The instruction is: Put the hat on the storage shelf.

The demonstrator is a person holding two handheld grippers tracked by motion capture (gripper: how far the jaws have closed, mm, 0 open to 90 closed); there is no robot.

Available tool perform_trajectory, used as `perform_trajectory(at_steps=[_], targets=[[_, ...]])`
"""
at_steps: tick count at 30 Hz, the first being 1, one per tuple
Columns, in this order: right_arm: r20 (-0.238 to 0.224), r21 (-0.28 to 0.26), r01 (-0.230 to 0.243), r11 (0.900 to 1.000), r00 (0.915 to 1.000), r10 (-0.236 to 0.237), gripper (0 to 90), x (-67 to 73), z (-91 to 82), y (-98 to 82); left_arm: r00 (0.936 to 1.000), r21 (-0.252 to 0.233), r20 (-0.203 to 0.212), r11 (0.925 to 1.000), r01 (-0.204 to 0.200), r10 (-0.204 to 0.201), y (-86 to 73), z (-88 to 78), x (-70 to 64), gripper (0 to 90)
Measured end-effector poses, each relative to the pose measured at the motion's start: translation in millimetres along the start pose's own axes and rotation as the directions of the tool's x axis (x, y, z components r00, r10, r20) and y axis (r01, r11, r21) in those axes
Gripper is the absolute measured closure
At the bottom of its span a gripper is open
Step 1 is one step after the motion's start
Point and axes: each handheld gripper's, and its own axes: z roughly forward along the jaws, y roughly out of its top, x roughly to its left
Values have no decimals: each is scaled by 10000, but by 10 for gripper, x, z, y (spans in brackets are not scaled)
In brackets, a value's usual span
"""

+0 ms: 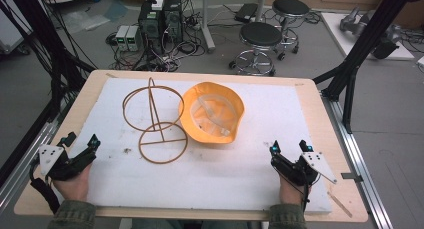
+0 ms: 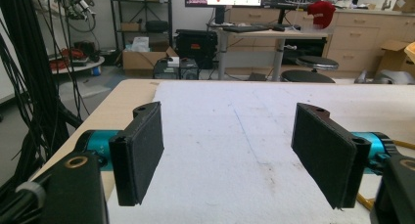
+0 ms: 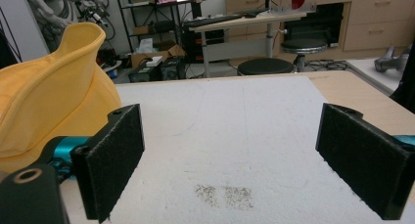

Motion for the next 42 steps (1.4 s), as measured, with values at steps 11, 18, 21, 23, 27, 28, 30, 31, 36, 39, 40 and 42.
perform_trajectory(at_steps=[11,18,21,23,27,28,30,31,36,39,40,42], targets=[[6,21,-35,10000,10000,35,94,2,-4,1,10000,-60,1,10000,3,-3,2,-2,-5,279],[15,-3,53,10000,10000,-53,94,1,1,0,10000,-39,-8,10000,16,-16,1,-3,0,279],[23,-7,14,10000,10000,-13,94,2,-2,3,10000,-34,3,10000,20,-20,1,-1,-1,279],[38,-25,42,10000,10000,-42,94,-10,-1,6,10000,-59,9,10000,31,-31,1,1,-5,279],[-1,-68,339,9994,9994,-339,94,5,4,26,10000,-50,17,10000,6,-5,1,1,-6,279],[-52,-118,422,9990,9991,-423,94,10,8,36,10000,-51,17,10000,2,-2,1,1,-6,279],[-162,-159,427,9990,9989,-430,93,18,28,59,10000,-39,1,10000,21,-21,0,1,-6,279],[-290,-123,352,9993,9989,-356,93,23,40,78,10000,-24,-5,10000,17,-17,0,0,-1,279],[-1084,-222,58,9997,9941,-82,92,5,101,250,9999,1,18,9999,105,-105,-3,4,3,279],[-1196,-539,-54,9985,9928,-11,93,-7,117,390,10000,-53,17,9999,98,-98,3,-5,-1,279],[-1273,-593,-97,9982,9919,21,92,-4,127,431,10000,-54,14,9999,90,-89,4,-7,-1,279],[-1370,-628,-24,9980,9906,-62,93,14,160,502,9999,-70,10,9999,141,-141,3,-6,-1,279]])
